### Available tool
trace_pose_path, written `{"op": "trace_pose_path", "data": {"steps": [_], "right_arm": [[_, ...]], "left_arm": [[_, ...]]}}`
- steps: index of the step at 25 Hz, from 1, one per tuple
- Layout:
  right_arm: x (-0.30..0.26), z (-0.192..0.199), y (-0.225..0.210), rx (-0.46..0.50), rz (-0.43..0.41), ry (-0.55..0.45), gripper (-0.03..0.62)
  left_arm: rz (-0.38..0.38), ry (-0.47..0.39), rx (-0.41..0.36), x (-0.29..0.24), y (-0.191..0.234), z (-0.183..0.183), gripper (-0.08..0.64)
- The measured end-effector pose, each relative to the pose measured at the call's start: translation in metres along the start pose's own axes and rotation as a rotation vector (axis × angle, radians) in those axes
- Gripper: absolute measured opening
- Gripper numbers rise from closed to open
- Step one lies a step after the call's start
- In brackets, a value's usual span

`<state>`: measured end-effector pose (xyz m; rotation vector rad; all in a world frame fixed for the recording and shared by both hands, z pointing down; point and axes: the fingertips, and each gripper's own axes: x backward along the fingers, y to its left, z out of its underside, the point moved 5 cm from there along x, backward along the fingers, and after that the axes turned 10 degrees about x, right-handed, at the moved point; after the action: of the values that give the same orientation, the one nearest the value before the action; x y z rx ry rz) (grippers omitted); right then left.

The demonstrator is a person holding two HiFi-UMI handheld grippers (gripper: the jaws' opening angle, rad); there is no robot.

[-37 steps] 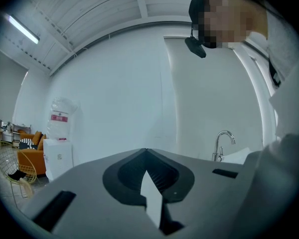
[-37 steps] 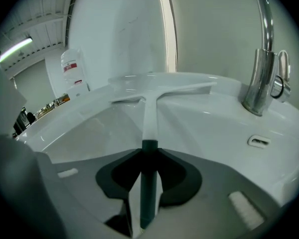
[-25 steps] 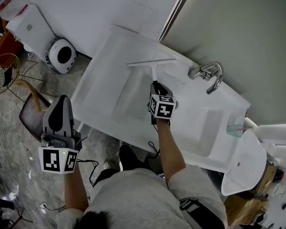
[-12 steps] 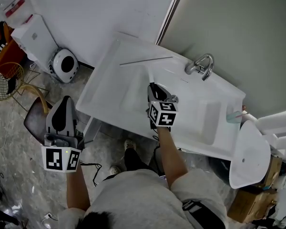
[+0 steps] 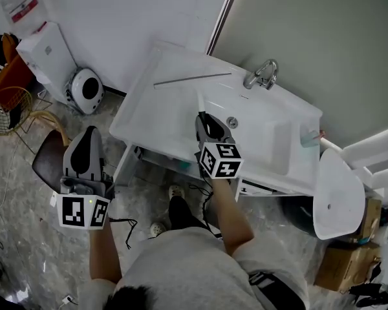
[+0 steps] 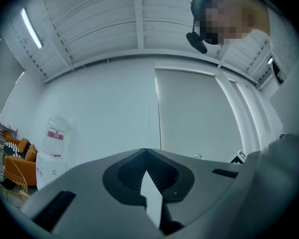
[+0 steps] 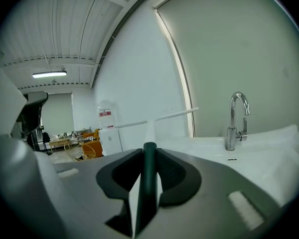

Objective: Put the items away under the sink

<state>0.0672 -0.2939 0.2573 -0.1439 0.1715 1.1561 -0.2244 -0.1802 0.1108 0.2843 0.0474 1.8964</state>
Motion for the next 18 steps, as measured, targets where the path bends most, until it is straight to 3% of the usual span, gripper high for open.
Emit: {"op": "trace_pose_path", "data": {"steps": [18], "right_arm": [[0.135, -0.008, 0.088, -0.002, -0.011, -0.130, 0.101]], "left_arm": [[0.064, -0.030, 0.011, 0.118, -0.026, -0.021, -0.002]]}}
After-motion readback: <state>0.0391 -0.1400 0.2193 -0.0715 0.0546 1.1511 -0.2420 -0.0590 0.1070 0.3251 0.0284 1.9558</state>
